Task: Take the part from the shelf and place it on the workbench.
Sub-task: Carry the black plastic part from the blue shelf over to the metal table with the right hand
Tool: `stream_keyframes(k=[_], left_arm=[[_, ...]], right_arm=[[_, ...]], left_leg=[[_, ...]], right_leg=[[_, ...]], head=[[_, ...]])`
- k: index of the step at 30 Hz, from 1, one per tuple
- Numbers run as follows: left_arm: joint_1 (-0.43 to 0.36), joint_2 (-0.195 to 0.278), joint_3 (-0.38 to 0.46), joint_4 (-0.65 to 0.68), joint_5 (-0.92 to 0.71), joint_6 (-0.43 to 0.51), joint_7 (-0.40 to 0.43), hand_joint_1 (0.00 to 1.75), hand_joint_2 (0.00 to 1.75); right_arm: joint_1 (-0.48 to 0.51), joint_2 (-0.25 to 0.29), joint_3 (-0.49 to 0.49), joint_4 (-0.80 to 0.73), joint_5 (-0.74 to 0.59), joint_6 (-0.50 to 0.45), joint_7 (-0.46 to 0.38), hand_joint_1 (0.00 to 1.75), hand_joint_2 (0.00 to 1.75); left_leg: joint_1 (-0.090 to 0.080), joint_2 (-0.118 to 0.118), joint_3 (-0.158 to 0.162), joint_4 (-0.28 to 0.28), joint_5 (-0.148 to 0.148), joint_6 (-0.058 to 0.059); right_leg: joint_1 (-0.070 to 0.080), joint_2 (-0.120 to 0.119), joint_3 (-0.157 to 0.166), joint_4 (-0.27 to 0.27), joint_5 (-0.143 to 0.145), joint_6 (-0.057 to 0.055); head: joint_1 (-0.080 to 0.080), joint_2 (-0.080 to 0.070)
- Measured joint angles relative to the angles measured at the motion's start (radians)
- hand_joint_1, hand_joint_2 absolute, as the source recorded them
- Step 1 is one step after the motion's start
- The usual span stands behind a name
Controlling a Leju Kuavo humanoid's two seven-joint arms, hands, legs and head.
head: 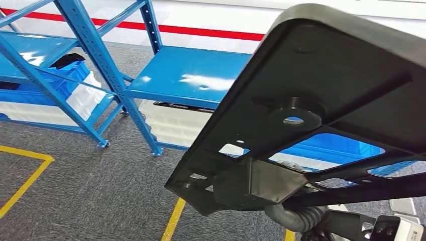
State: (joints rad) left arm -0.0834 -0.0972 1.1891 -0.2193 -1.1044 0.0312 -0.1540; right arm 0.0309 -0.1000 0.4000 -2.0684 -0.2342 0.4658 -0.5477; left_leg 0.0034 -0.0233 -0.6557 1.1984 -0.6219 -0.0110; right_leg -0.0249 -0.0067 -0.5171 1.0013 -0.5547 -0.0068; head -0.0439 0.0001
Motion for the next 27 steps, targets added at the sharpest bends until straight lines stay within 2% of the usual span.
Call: stream_keyframes(k=[1,2,3,4,6,7,8,10,11,13,15,16,17,18,19,21,22,23,24,26,27], left_arm=[[0.000,0.001,0.000,0.000,0.000,0.000,0.000,0.00,1.75],[0.001,0.001,0.000,0.000,0.000,0.000,0.000,0.00,1.75],[0.002,0.002,0.000,0.000,0.000,0.000,0.000,0.00,1.75],[0.004,0.002,0.000,0.000,0.000,-0.001,0.000,0.00,1.75],[0.004,0.004,0.000,0.000,-0.001,-0.002,-0.001,0.00,1.75],[0.003,0.004,0.000,0.000,-0.001,-0.004,-0.002,0.00,1.75],[0.002,0.004,0.000,0.000,-0.002,-0.004,-0.002,0.00,1.75],[0.004,0.004,0.000,0.000,-0.003,-0.004,-0.001,0.00,1.75],[0.007,0.004,0.000,0.000,-0.005,-0.004,0.000,0.00,1.75],[0.008,0.004,0.000,0.000,-0.008,-0.005,0.003,0.00,1.75],[0.004,0.004,0.000,0.000,-0.011,-0.007,0.008,0.00,1.75],[0.002,0.003,-0.001,0.000,-0.014,-0.008,0.011,0.00,1.75],[0.002,0.002,-0.001,0.000,-0.016,-0.010,0.013,0.00,1.75],[0.002,0.000,-0.001,0.000,-0.018,-0.012,0.015,0.00,1.75],[0.003,-0.002,-0.002,0.000,-0.020,-0.013,0.017,0.00,1.75],[0.001,-0.009,-0.003,0.000,-0.022,-0.016,0.017,0.00,1.75],[-0.001,-0.012,-0.003,0.000,-0.024,-0.018,0.017,0.00,1.75],[-0.003,-0.015,-0.004,0.000,-0.026,-0.019,0.017,0.00,1.75],[-0.004,-0.017,-0.004,0.000,-0.027,-0.021,0.017,0.00,1.75],[-0.001,-0.020,-0.004,0.000,-0.029,-0.022,0.017,0.00,1.75],[0.000,-0.022,-0.004,0.000,-0.030,-0.022,0.017,0.00,1.75]], right_arm=[[0.000,0.000,0.000,0.000,0.000,0.000,0.000,1.75,1.75],[0.000,0.000,0.000,0.000,0.000,0.000,0.000,1.75,1.75],[0.000,0.001,0.001,0.000,0.000,0.000,0.000,1.75,1.75],[0.000,0.001,0.001,0.000,0.000,0.000,0.000,1.75,1.75],[0.000,0.003,0.004,0.000,0.000,0.004,0.000,1.75,1.75],[0.000,0.003,0.005,0.000,0.000,0.006,0.000,1.75,1.75],[0.000,0.004,0.006,0.000,0.000,0.008,0.000,1.75,1.75],[-0.001,0.004,0.009,0.000,0.000,0.011,0.000,1.75,1.75],[-0.001,0.004,0.010,0.000,0.000,0.013,0.000,1.75,1.75],[0.001,0.004,0.012,0.001,0.001,0.015,0.000,1.75,1.75],[0.004,0.002,0.013,0.004,0.001,0.016,0.000,1.75,1.75],[0.007,0.000,0.013,0.006,0.001,0.016,0.000,1.75,1.75],[0.008,-0.003,0.013,0.009,0.002,0.017,0.000,1.75,1.75],[0.009,-0.006,0.013,0.011,0.005,0.018,0.001,1.75,1.75],[0.010,-0.009,0.013,0.013,0.007,0.019,0.001,1.75,1.75],[0.009,-0.015,0.014,0.016,0.012,0.024,0.003,1.75,1.75],[0.009,-0.018,0.014,0.017,0.013,0.027,0.004,1.75,1.75],[0.007,-0.020,0.015,0.019,0.015,0.029,0.006,1.75,1.75],[0.005,-0.022,0.016,0.020,0.016,0.030,0.009,1.75,1.75],[0.000,-0.025,0.020,0.022,0.016,0.032,0.014,1.75,1.75],[-0.003,-0.026,0.022,0.023,0.016,0.032,0.015,1.75,1.75]], left_leg=[[0.004,0.005,-0.027,0.061,-0.022,-0.006],[0.008,0.008,-0.041,0.095,-0.028,-0.011],[0.012,0.011,-0.036,0.089,-0.015,-0.014],[0.015,0.018,-0.011,0.042,0.015,-0.016],[0.014,0.054,0.061,-0.099,0.078,-0.017],[0.011,0.073,0.084,-0.148,0.094,-0.014],[0.007,0.086,0.094,-0.174,0.098,-0.009],[0.001,0.080,0.091,-0.179,0.094,0.005],[0.001,0.072,0.090,-0.181,0.096,0.013],[0.003,0.057,0.090,-0.186,0.102,0.030],[0.003,0.039,0.088,-0.187,0.106,0.041],[0.001,0.028,0.087,-0.187,0.106,0.043],[-0.001,0.017,0.087,-0.187,0.107,0.044],[-0.003,0.006,0.087,-0.186,0.107,0.045],[-0.004,-0.006,0.088,-0.186,0.107,0.045],[-0.006,-0.030,0.089,-0.181,0.107,0.043],[-0.007,-0.041,0.087,-0.178,0.106,0.041],[-0.008,-0.051,0.082,-0.174,0.107,0.038],[-0.007,-0.060,0.077,-0.173,0.108,0.033],[-0.004,-0.070,0.070,-0.171,0.110,0.024],[-0.004,-0.060,0.065,-0.162,0.103,0.019]], right_leg=[[0.000,-0.015,-0.001,0.000,0.000,0.000],[-0.001,-0.028,-0.001,0.001,-0.001,0.001],[-0.002,-0.041,-0.001,0.001,-0.002,0.002],[-0.003,-0.052,0.001,0.001,-0.003,0.004],[-0.002,-0.071,0.007,0.001,-0.008,0.013],[0.000,-0.079,0.008,0.002,-0.010,0.018],[0.002,-0.087,0.009,0.002,-0.011,0.023],[0.003,-0.104,0.012,0.000,-0.011,0.032],[0.001,-0.102,0.015,0.001,-0.015,0.037],[-0.003,-0.061,0.000,0.043,-0.053,0.043],[-0.002,-0.011,-0.055,0.166,-0.121,0.041],[-0.001,-0.003,-0.087,0.234,-0.147,0.039],[0.001,0.000,-0.110,0.279,-0.155,0.037],[0.003,0.002,-0.115,0.284,-0.142,0.035],[0.004,0.005,-0.102,0.250,-0.111,0.032],[0.005,0.033,-0.045,0.119,-0.035,0.025],[0.005,0.049,-0.023,0.064,-0.014,0.023],[0.005,0.061,-0.010,0.032,-0.006,0.021],[0.006,0.066,-0.007,0.022,-0.009,0.021],[0.005,0.050,-0.008,0.017,-0.006,0.014],[0.004,0.040,-0.007,0.016,-0.004,0.010]], head=[[0.000,0.000],[0.000,0.000],[0.000,0.000],[0.000,0.000],[0.000,0.000],[0.000,0.000],[0.000,0.000],[0.001,0.000],[0.001,0.000],[0.001,0.000],[0.001,0.000],[0.001,0.000],[0.001,0.000],[0.001,0.000],[0.001,0.000],[0.001,0.000],[0.001,0.000],[0.001,0.000],[0.001,0.000],[0.000,0.000],[0.000,0.000]])
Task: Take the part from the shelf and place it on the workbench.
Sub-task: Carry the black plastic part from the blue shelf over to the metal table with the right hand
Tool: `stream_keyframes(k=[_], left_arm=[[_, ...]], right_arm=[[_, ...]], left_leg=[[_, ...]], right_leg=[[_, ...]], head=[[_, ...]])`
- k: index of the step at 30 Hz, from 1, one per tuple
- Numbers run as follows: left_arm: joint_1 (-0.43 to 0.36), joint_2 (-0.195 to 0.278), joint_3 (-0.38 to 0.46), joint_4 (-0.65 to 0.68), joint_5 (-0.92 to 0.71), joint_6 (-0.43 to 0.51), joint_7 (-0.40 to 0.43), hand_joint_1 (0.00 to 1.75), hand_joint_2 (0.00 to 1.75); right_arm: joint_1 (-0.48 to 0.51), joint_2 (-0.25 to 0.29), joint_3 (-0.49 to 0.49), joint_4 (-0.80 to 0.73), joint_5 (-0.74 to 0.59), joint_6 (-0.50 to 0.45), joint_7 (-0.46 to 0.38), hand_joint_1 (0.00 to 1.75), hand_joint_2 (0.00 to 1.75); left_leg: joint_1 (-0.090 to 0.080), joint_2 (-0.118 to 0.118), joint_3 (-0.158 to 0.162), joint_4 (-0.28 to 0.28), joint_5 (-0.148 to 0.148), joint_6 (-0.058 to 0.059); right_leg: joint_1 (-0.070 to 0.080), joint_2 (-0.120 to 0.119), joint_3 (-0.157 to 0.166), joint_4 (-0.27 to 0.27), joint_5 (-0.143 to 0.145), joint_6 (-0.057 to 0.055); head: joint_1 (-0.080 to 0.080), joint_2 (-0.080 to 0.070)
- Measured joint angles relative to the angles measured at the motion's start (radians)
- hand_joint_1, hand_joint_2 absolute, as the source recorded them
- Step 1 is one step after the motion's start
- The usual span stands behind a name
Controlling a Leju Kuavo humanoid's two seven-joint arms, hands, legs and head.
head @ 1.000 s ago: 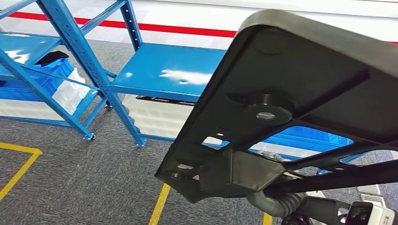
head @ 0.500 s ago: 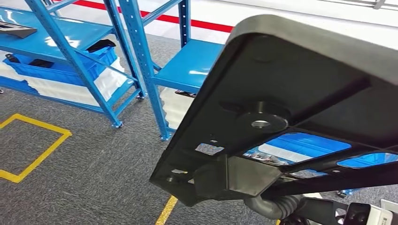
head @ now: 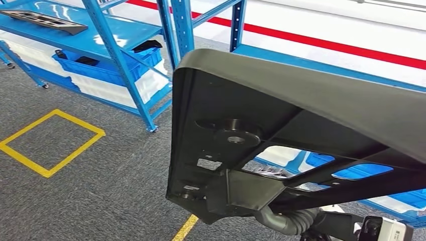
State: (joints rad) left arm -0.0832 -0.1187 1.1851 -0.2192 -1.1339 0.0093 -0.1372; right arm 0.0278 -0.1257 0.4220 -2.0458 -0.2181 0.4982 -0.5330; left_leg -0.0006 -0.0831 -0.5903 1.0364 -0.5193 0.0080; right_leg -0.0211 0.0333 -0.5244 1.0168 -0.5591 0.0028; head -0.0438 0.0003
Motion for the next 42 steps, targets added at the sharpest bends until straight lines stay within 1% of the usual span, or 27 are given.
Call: stream_keyframes(k=[1,3,5,6,7,8,10,12,14,16,18,20,21,22,24,26,27,28,30,32,34,35,36,37,38,40,42], left_arm=[[0.000,-0.002,0.000,0.000,0.000,0.000,0.000,0.00,1.75],[-0.004,-0.004,0.000,0.000,-0.002,0.000,0.002,0.00,1.75],[-0.006,-0.006,-0.001,0.000,-0.005,-0.001,0.008,0.00,1.75],[-0.004,-0.007,-0.002,0.000,-0.007,-0.001,0.012,0.00,1.75],[-0.003,-0.007,-0.003,0.000,-0.008,-0.001,0.015,0.00,1.75],[-0.001,-0.008,-0.004,0.000,-0.010,-0.001,0.017,0.00,1.75],[-0.003,-0.010,-0.007,0.000,-0.014,-0.001,0.025,0.00,1.75],[-0.004,-0.013,-0.010,0.000,-0.022,0.000,0.036,0.00,1.75],[0.001,-0.016,-0.017,0.000,-0.030,0.001,0.048,0.00,1.75],[0.005,-0.018,-0.023,0.000,-0.034,0.002,0.054,0.00,1.75],[0.002,-0.020,-0.025,0.000,-0.038,0.002,0.055,0.00,1.75],[0.001,-0.024,-0.028,0.000,-0.043,0.001,0.056,0.00,1.75],[0.001,-0.026,-0.029,0.000,-0.044,0.000,0.057,0.00,1.75],[0.002,-0.028,-0.030,0.000,-0.044,0.000,0.057,0.00,1.75],[0.002,-0.031,-0.033,0.000,-0.044,-0.001,0.056,0.00,1.75],[-0.001,-0.033,-0.036,0.000,-0.043,-0.001,0.050,0.00,1.75],[-0.002,-0.034,-0.037,0.000,-0.042,-0.001,0.044,0.00,1.75],[-0.003,-0.035,-0.038,0.000,-0.039,0.000,0.038,0.00,1.75],[-0.001,-0.035,-0.038,0.000,-0.033,0.003,0.028,0.00,1.75],[-0.003,-0.035,-0.038,0.000,-0.028,0.006,0.021,0.00,1.75],[-0.007,-0.035,-0.038,0.000,-0.022,0.009,0.015,0.00,1.75],[-0.008,-0.035,-0.037,0.000,-0.020,0.010,0.013,0.00,1.75],[-0.007,-0.034,-0.037,0.000,-0.018,0.011,0.010,0.00,1.75],[-0.006,-0.033,-0.036,0.000,-0.015,0.010,0.007,0.00,1.75],[-0.004,-0.031,-0.035,0.000,-0.012,0.010,0.003,0.00,1.75],[-0.005,-0.028,-0.034,0.000,-0.008,0.007,-0.007,0.00,1.75],[-0.008,-0.025,-0.032,0.000,-0.007,0.006,-0.012,0.00,1.75]], right_arm=[[-0.002,0.000,0.002,0.000,0.000,0.000,0.000,1.75,1.75],[-0.004,-0.002,0.005,0.002,0.000,0.001,0.004,1.75,1.75],[-0.004,-0.004,0.008,0.004,-0.001,-0.002,0.008,1.75,1.75],[-0.004,-0.006,0.009,0.005,-0.001,-0.003,0.010,1.75,1.75],[-0.004,-0.008,0.010,0.006,-0.002,-0.005,0.010,1.75,1.75],[-0.003,-0.009,0.011,0.005,-0.002,-0.006,0.010,1.75,1.75],[0.002,-0.013,0.013,0.002,-0.002,-0.013,0.010,1.75,1.75],[0.011,-0.019,0.014,-0.004,-0.001,-0.022,0.010,1.75,1.75],[0.019,-0.024,0.015,-0.012,0.000,-0.029,0.010,1.75,1.75],[0.025,-0.029,0.016,-0.019,0.001,-0.033,0.009,1.75,1.75],[0.034,-0.037,0.017,-0.024,0.001,-0.036,0.008,1.75,1.75],[0.044,-0.044,0.018,-0.026,0.001,-0.038,0.008,1.75,1.75],[0.048,-0.047,0.019,-0.027,0.001,-0.038,0.008,1.75,1.75],[0.050,-0.050,0.019,-0.027,0.001,-0.039,0.008,1.75,1.75],[0.052,-0.053,0.020,-0.031,0.001,-0.039,0.008,1.75,1.75],[0.050,-0.055,0.020,-0.035,0.000,-0.039,0.008,1.75,1.75],[0.046,-0.055,0.020,-0.036,-0.002,-0.037,0.009,1.75,1.75],[0.040,-0.056,0.021,-0.036,-0.006,-0.035,0.010,1.75,1.75],[0.022,-0.054,0.023,-0.036,-0.014,-0.031,0.012,1.75,1.75],[0.006,-0.052,0.027,-0.035,-0.021,-0.027,0.015,1.75,1.75],[-0.006,-0.051,0.032,-0.031,-0.029,-0.021,0.018,1.75,1.75],[-0.013,-0.051,0.034,-0.026,-0.034,-0.018,0.020,1.75,1.75],[-0.022,-0.050,0.037,-0.020,-0.038,-0.016,0.021,1.75,1.75],[-0.031,-0.049,0.040,-0.014,-0.042,-0.014,0.022,1.75,1.75],[-0.040,-0.047,0.043,-0.008,-0.044,-0.012,0.022,1.75,1.75],[-0.058,-0.043,0.045,0.003,-0.050,-0.006,0.021,1.75,1.75],[-0.075,-0.038,0.047,0.014,-0.053,-0.002,0.019,1.75,1.75]], left_leg=[[0.000,0.017,-0.011,0.024,-0.017,-0.005],[0.003,0.057,-0.061,0.132,-0.078,-0.018],[0.010,0.068,-0.116,0.251,-0.123,-0.027],[0.012,0.071,-0.123,0.269,-0.121,-0.030],[0.014,0.075,-0.111,0.244,-0.099,-0.031],[0.016,0.084,-0.080,0.184,-0.064,-0.030],[0.010,0.124,-0.014,0.053,-0.012,-0.024],[0.001,0.150,0.011,-0.001,-0.004,-0.015],[-0.002,0.136,0.011,-0.007,-0.004,-0.003],[0.001,0.118,0.015,-0.015,0.001,0.012],[0.003,0.100,0.016,-0.019,0.004,0.022],[0.000,0.077,0.015,-0.019,0.005,0.026],[-0.001,0.065,0.016,-0.019,0.005,0.026],[-0.002,0.053,0.017,-0.018,0.005,0.026],[-0.001,0.027,0.020,-0.016,0.004,0.024],[-0.002,0.003,0.016,-0.009,0.003,0.018],[-0.002,-0.008,0.011,-0.008,0.004,0.013],[-0.001,-0.018,0.006,-0.007,0.006,0.007],[0.002,-0.026,0.001,-0.006,0.007,-0.002],[0.001,0.011,-0.023,0.044,-0.025,-0.012],[0.004,0.056,-0.082,0.166,-0.085,-0.023],[0.007,0.064,-0.111,0.227,-0.108,-0.027],[0.009,0.068,-0.129,0.263,-0.115,-0.030],[0.011,0.071,-0.127,0.260,-0.102,-0.032],[0.013,0.077,-0.106,0.217,-0.074,-0.032],[0.009,0.115,-0.035,0.078,-0.012,-0.029],[0.002,0.144,0.002,0.002,0.008,-0.019]], right_leg=[[-0.002,-0.012,0.000,-0.002,0.001,-0.005],[-0.003,-0.039,0.000,-0.003,0.001,-0.010],[-0.003,-0.066,0.000,-0.003,-0.001,-0.011],[-0.003,-0.078,0.001,-0.002,-0.002,-0.010],[-0.003,-0.089,0.002,-0.002,-0.004,-0.008],[-0.004,-0.099,0.006,-0.002,-0.007,-0.006],[-0.001,-0.118,0.013,-0.002,-0.014,0.002],[0.003,-0.136,0.018,-0.003,-0.019,0.011],[0.002,-0.151,0.026,-0.007,-0.023,0.020],[-0.001,-0.121,0.023,0.016,-0.049,0.028],[-0.002,-0.065,-0.019,0.116,-0.108,0.028],[0.000,-0.041,-0.083,0.243,-0.156,0.026],[0.001,-0.038,-0.101,0.273,-0.155,0.025],[0.001,-0.036,-0.101,0.262,-0.132,0.024],[0.001,-0.016,-0.056,0.144,-0.051,0.021],[-0.002,0.026,-0.014,0.035,-0.004,0.020],[-0.002,0.041,-0.007,0.013,0.001,0.019],[-0.001,0.043,-0.005,0.009,-0.001,0.018],[-0.002,0.021,-0.004,0.005,0.002,0.010],[-0.006,-0.007,-0.002,0.001,0.004,0.000],[-0.005,-0.038,-0.001,0.001,0.002,-0.006],[-0.004,-0.053,-0.001,0.001,0.001,-0.006],[-0.004,-0.066,-0.001,0.001,0.000,-0.006],[-0.005,-0.079,0.001,0.001,-0.002,-0.005],[-0.005,-0.091,0.004,0.001,-0.004,-0.004],[-0.003,-0.112,0.012,0.001,-0.011,0.003],[0.000,-0.128,0.017,0.001,-0.016,0.011]], head=[[0.000,0.000],[-0.001,0.000],[0.000,0.000],[0.000,0.000],[0.000,0.000],[0.000,0.000],[0.000,0.000],[0.000,0.000],[0.000,0.000],[0.000,0.000],[0.001,0.000],[0.001,0.000],[0.001,0.000],[0.001,0.000],[0.001,0.000],[0.001,0.000],[0.001,0.000],[0.000,0.000],[0.000,0.000],[0.000,0.000],[0.000,0.000],[0.000,0.000],[0.000,0.000],[0.000,0.000],[0.000,0.000],[0.000,0.000],[0.000,0.000]])
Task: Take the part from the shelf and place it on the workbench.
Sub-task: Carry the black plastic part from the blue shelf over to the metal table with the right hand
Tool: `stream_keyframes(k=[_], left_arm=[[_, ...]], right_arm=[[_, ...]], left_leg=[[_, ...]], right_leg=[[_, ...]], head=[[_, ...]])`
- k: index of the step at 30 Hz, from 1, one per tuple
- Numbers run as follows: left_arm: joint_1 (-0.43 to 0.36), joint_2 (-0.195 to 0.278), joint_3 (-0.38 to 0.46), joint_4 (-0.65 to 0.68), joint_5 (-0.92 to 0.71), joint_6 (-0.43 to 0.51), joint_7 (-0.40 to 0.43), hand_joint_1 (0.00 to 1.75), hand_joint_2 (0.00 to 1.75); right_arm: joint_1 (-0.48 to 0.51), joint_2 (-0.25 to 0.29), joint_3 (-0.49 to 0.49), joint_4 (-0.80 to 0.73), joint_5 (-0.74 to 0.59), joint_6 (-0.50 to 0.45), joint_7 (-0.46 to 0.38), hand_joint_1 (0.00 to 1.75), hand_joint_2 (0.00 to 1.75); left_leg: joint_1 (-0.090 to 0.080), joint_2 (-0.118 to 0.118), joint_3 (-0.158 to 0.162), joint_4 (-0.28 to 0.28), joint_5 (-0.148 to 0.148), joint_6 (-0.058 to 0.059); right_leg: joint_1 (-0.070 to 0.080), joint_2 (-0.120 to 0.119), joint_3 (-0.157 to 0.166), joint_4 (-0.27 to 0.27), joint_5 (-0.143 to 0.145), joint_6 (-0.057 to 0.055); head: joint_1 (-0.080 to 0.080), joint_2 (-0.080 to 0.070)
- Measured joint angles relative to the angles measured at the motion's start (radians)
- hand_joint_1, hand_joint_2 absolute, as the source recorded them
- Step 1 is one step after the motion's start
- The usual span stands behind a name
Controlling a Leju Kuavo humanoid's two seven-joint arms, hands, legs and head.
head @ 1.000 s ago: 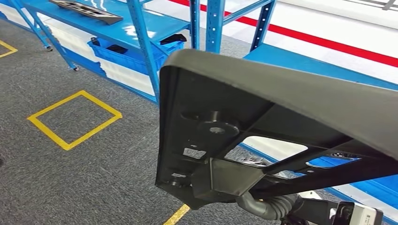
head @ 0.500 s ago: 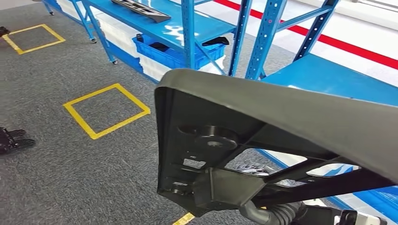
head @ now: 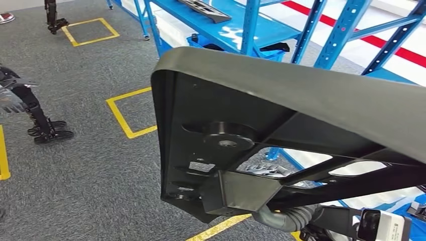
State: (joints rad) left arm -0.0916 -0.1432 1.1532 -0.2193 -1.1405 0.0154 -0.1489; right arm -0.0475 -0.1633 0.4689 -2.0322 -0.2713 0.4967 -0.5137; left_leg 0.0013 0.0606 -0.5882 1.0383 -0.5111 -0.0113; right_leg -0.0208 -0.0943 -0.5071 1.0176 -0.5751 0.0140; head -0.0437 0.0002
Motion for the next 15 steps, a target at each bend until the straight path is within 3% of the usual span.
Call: stream_keyframes(k=[3,5,7,9,10,11,13,15], left_arm=[[0.003,0.008,0.004,0.000,-0.001,0.002,0.001,0.00,1.75],[0.004,0.015,0.005,0.000,-0.002,0.003,0.004,0.00,1.75],[0.002,0.021,0.005,0.000,-0.005,0.003,0.007,0.00,1.75],[0.001,0.027,0.005,0.000,-0.007,0.002,0.010,0.00,1.75],[0.002,0.029,0.005,0.000,-0.007,0.001,0.010,0.00,1.75],[0.002,0.032,0.005,0.000,-0.007,0.000,0.008,0.00,1.75],[0.001,0.035,0.005,0.000,-0.007,-0.003,0.005,0.00,1.75],[-0.003,0.038,0.005,0.000,-0.008,-0.006,0.003,0.00,1.75]], right_arm=[[-0.016,0.009,0.006,0.014,-0.001,0.003,-0.002,1.75,1.75],[-0.020,0.013,0.008,0.021,0.000,0.001,-0.004,1.75,1.75],[-0.018,0.014,0.010,0.026,0.007,-0.004,-0.007,1.75,1.75],[-0.013,0.014,0.011,0.033,0.018,-0.008,-0.009,1.75,1.75],[-0.011,0.015,0.012,0.036,0.021,-0.009,-0.011,1.75,1.75],[-0.009,0.016,0.013,0.038,0.022,-0.010,-0.013,1.75,1.75],[-0.009,0.020,0.014,0.040,0.024,-0.013,-0.017,1.75,1.75],[-0.009,0.024,0.015,0.041,0.027,-0.016,-0.021,1.75,1.75]], left_leg=[[-0.005,-0.020,0.000,-0.010,0.000,0.018],[0.000,-0.039,0.005,-0.020,0.006,0.032],[0.001,-0.058,0.006,-0.023,0.008,0.041],[-0.003,-0.083,0.007,-0.022,0.008,0.043],[-0.004,-0.095,0.009,-0.022,0.007,0.044],[-0.005,-0.109,0.011,-0.022,0.007,0.044],[-0.006,-0.134,0.015,-0.022,0.007,0.043],[-0.005,-0.158,0.012,-0.020,0.007,0.037]], right_leg=[[-0.001,-0.016,0.011,-0.007,-0.005,0.016],[-0.003,0.019,0.003,0.026,-0.036,0.022],[-0.002,0.070,-0.051,0.142,-0.100,0.020],[0.001,0.088,-0.117,0.262,-0.137,0.016],[0.003,0.090,-0.130,0.277,-0.126,0.013],[0.005,0.094,-0.123,0.247,-0.094,0.009],[0.007,0.125,-0.072,0.114,-0.013,-0.001],[0.008,0.166,-0.035,0.016,0.026,-0.006]], head=[[0.000,0.000],[0.001,0.000],[0.001,0.000],[0.002,0.000],[0.002,0.000],[0.002,0.000],[0.002,0.000],[0.001,0.000]])
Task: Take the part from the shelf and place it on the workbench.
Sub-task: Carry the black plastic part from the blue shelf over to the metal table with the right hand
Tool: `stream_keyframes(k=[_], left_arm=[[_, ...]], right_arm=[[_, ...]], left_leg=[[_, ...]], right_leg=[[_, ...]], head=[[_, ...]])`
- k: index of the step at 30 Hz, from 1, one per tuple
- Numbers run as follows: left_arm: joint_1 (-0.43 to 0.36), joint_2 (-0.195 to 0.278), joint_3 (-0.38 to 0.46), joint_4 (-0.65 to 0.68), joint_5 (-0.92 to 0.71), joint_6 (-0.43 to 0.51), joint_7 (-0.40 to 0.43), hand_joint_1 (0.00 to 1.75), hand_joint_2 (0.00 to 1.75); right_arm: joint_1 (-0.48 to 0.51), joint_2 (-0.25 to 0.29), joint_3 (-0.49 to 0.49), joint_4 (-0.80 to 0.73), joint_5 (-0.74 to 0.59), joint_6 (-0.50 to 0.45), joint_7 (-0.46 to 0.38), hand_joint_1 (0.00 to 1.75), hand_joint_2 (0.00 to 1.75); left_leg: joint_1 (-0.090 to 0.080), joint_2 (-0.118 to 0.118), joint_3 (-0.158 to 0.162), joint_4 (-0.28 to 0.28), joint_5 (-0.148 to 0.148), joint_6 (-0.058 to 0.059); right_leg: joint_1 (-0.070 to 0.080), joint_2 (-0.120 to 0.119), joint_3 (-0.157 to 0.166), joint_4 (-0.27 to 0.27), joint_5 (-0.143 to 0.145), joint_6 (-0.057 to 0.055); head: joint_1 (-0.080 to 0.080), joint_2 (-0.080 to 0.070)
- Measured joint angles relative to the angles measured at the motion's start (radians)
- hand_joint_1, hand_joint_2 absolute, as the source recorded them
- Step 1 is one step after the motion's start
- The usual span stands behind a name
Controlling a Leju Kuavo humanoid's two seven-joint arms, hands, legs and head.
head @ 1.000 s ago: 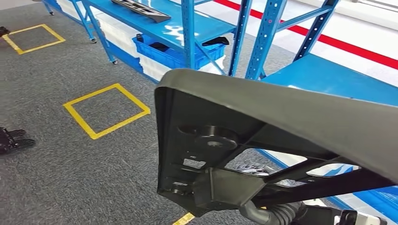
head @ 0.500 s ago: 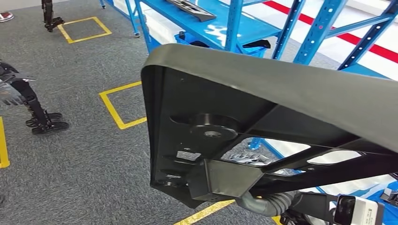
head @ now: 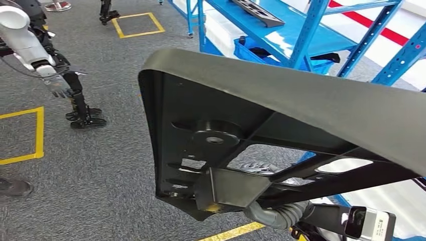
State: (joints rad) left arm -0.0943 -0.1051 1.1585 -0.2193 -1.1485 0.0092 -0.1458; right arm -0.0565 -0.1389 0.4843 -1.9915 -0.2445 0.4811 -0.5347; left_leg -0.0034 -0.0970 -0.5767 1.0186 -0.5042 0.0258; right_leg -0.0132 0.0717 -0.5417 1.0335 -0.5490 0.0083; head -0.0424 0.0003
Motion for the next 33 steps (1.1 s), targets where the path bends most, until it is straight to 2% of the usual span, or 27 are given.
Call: stream_keyframes(k=[1,3,4,5,7,9,10,11,12,14,15,16,18,19,21,23,24,25,26,27,29,30,31,32,33], left_arm=[[-0.001,0.001,0.000,0.000,-0.002,-0.001,0.000,0.00,1.75],[0.001,0.003,0.000,0.000,-0.007,-0.004,-0.001,0.00,1.75],[0.002,0.004,0.000,0.000,-0.008,-0.005,-0.002,0.00,1.75],[0.000,0.005,0.000,0.000,-0.008,-0.006,-0.005,0.00,1.75],[-0.007,0.007,0.000,0.000,-0.006,-0.007,-0.015,0.00,1.75],[-0.011,0.009,0.000,0.000,0.000,-0.009,-0.024,0.00,1.75],[-0.009,0.010,0.001,0.000,0.003,-0.010,-0.025,0.00,1.75],[-0.005,0.010,0.001,0.000,0.006,-0.009,-0.026,0.00,1.75],[-0.001,0.011,0.002,0.000,0.007,-0.009,-0.025,0.00,1.75],[0.003,0.012,0.002,0.000,0.007,-0.009,-0.024,0.00,1.75],[0.002,0.012,0.002,0.000,0.007,-0.009,-0.023,0.00,1.75],[0.002,0.012,0.002,0.000,0.006,-0.009,-0.022,0.00,1.75],[0.005,0.014,0.002,0.000,0.006,-0.010,-0.021,0.00,1.75],[0.007,0.015,0.002,0.000,0.005,-0.011,-0.022,0.00,1.75],[0.006,0.017,0.002,0.000,0.005,-0.011,-0.024,0.00,1.75],[0.002,0.018,0.002,0.000,0.006,-0.012,-0.028,0.00,1.75],[0.001,0.018,0.002,0.000,0.005,-0.012,-0.031,0.00,1.75],[0.000,0.018,0.002,0.000,0.005,-0.013,-0.032,0.00,1.75],[-0.001,0.018,0.002,0.000,0.005,-0.015,-0.033,0.00,1.75],[-0.003,0.018,0.002,0.000,0.005,-0.017,-0.034,0.00,1.75],[-0.013,0.017,0.002,0.000,0.006,-0.023,-0.035,0.00,1.75],[-0.020,0.017,0.002,0.000,0.007,-0.026,-0.036,0.00,1.75],[-0.026,0.016,0.002,0.000,0.008,-0.028,-0.036,0.00,1.75],[-0.030,0.016,0.002,0.000,0.008,-0.029,-0.037,0.00,1.75],[-0.031,0.016,0.002,0.000,0.008,-0.030,-0.037,0.00,1.75]], right_arm=[[0.000,0.003,0.000,0.001,0.002,-0.001,-0.001,1.75,1.75],[-0.002,0.011,0.001,0.002,0.004,-0.003,-0.002,1.75,1.75],[-0.003,0.016,0.001,0.002,0.005,-0.003,-0.002,1.75,1.75],[-0.004,0.022,0.001,0.002,0.006,-0.003,-0.003,1.75,1.75],[-0.004,0.030,0.002,0.002,0.011,-0.002,-0.006,1.75,1.75],[0.001,0.033,0.004,0.002,0.025,-0.002,-0.011,1.75,1.75],[0.005,0.034,0.007,0.001,0.034,-0.003,-0.014,1.75,1.75],[0.011,0.035,0.011,-0.002,0.043,-0.003,-0.016,1.75,1.75],[0.016,0.035,0.015,-0.005,0.051,-0.003,-0.020,1.75,1.75],[0.024,0.035,0.022,-0.014,0.066,-0.005,-0.025,1.75,1.75],[0.026,0.035,0.026,-0.018,0.072,-0.006,-0.028,1.75,1.75],[0.027,0.035,0.029,-0.021,0.076,-0.007,-0.031,1.75,1.75],[0.027,0.036,0.036,-0.026,0.083,-0.010,-0.036,1.75,1.75],[0.027,0.035,0.038,-0.029,0.087,-0.013,-0.038,1.75,1.75],[0.027,0.035,0.043,-0.035,0.095,-0.020,-0.040,1.75,1.75],[0.028,0.034,0.044,-0.039,0.101,-0.026,-0.041,1.75,1.75],[0.029,0.033,0.045,-0.039,0.102,-0.030,-0.040,1.75,1.75],[0.028,0.033,0.045,-0.039,0.102,-0.034,-0.039,1.75,1.75],[0.027,0.033,0.045,-0.039,0.101,-0.038,-0.038,1.75,1.75],[0.023,0.033,0.045,-0.039,0.098,-0.040,-0.036,1.75,1.75],[0.015,0.033,0.045,-0.039,0.091,-0.041,-0.033,1.75,1.75],[0.012,0.033,0.045,-0.039,0.088,-0.041,-0.032,1.75,1.75],[0.009,0.033,0.045,-0.038,0.086,-0.041,-0.031,1.75,1.75],[0.006,0.032,0.045,-0.038,0.084,-0.041,-0.030,1.75,1.75],[0.004,0.033,0.045,-0.037,0.083,-0.041,-0.030,1.75,1.75]], left_leg=[[0.002,-0.010,-0.003,0.000,0.001,-0.005],[0.005,-0.026,-0.007,-0.002,0.003,-0.016],[0.004,-0.016,-0.010,0.004,-0.002,-0.021],[0.003,0.005,-0.021,0.024,-0.016,-0.026],[0.004,0.059,-0.073,0.128,-0.073,-0.038],[0.010,0.079,-0.139,0.259,-0.123,-0.048],[0.014,0.082,-0.152,0.285,-0.124,-0.052],[0.018,0.086,-0.145,0.271,-0.106,-0.056],[0.020,0.095,-0.115,0.214,-0.074,-0.058],[0.021,0.138,-0.038,0.070,-0.015,-0.057],[0.018,0.154,-0.013,0.023,-0.001,-0.052],[0.014,0.162,-0.004,0.004,0.001,-0.046],[0.007,0.144,-0.004,0.001,0.000,-0.031],[0.007,0.135,-0.003,-0.002,0.002,-0.023],[0.010,0.116,0.002,-0.007,0.005,-0.010],[0.010,0.096,0.002,-0.008,0.005,-0.002],[0.008,0.084,0.002,-0.008,0.004,0.000],[0.006,0.072,0.003,-0.008,0.004,0.001],[0.004,0.059,0.004,-0.008,0.004,0.002],[0.003,0.045,0.006,-0.007,0.003,0.002],[0.002,0.019,0.010,-0.006,0.002,0.000],[0.002,0.006,0.009,-0.005,0.002,-0.003],[0.003,-0.005,0.007,-0.005,0.002,-0.008],[0.004,-0.015,0.004,-0.006,0.003,-0.014],[0.006,-0.025,0.002,-0.007,0.005,-0.020]], right_leg=[[0.002,0.010,0.005,-0.014,0.001,-0.002],[0.003,-0.006,0.008,-0.021,0.004,-0.008],[0.001,-0.018,0.010,-0.025,0.006,-0.013],[-0.001,-0.032,0.013,-0.028,0.008,-0.018],[-0.002,-0.064,0.015,-0.031,0.008,-0.025],[-0.002,-0.095,0.016,-0.031,0.004,-0.026],[-0.002,-0.108,0.017,-0.031,0.002,-0.025],[-0.003,-0.120,0.020,-0.031,0.000,-0.023],[-0.004,-0.131,0.024,-0.031,-0.004,-0.019],[-0.003,-0.152,0.035,-0.031,-0.013,-0.009],[-0.002,-0.161,0.039,-0.031,-0.017,-0.003],[0.000,-0.168,0.043,-0.031,-0.020,0.002],[-0.003,-0.183,0.050,-0.035,-0.024,0.014],[-0.006,-0.179,0.054,-0.033,-0.030,0.019],[-0.009,-0.142,0.037,0.020,-0.070,0.024],[-0.009,-0.095,-0.026,0.152,-0.135,0.021],[-0.007,-0.084,-0.062,0.217,-0.156,0.019],[-0.006,-0.079,-0.087,0.256,-0.159,0.017],[-0.004,-0.076,-0.094,0.253,-0.140,0.014],[-0.003,-0.071,-0.082,0.211,-0.103,0.010],[0.000,-0.034,-0.030,0.073,-0.022,0.001],[0.000,-0.016,-0.010,0.020,0.000,0.000],[0.001,-0.003,0.002,-0.010,0.009,-0.002],[0.003,-0.001,0.005,-0.018,0.006,-0.003],[0.003,-0.009,0.007,-0.021,0.006,-0.005]], head=[[0.000,0.000],[0.000,0.000],[0.000,0.000],[0.000,0.000],[-0.001,0.000],[-0.001,0.000],[-0.001,0.000],[-0.001,0.000],[-0.001,0.000],[-0.001,0.000],[0.000,0.000],[0.000,0.000],[0.001,0.000],[0.001,0.000],[0.002,0.000],[0.003,0.000],[0.003,0.000],[0.003,0.000],[0.003,0.000],[0.003,0.000],[0.003,0.000],[0.003,0.000],[0.003,0.000],[0.003,0.000],[0.003,0.000]])
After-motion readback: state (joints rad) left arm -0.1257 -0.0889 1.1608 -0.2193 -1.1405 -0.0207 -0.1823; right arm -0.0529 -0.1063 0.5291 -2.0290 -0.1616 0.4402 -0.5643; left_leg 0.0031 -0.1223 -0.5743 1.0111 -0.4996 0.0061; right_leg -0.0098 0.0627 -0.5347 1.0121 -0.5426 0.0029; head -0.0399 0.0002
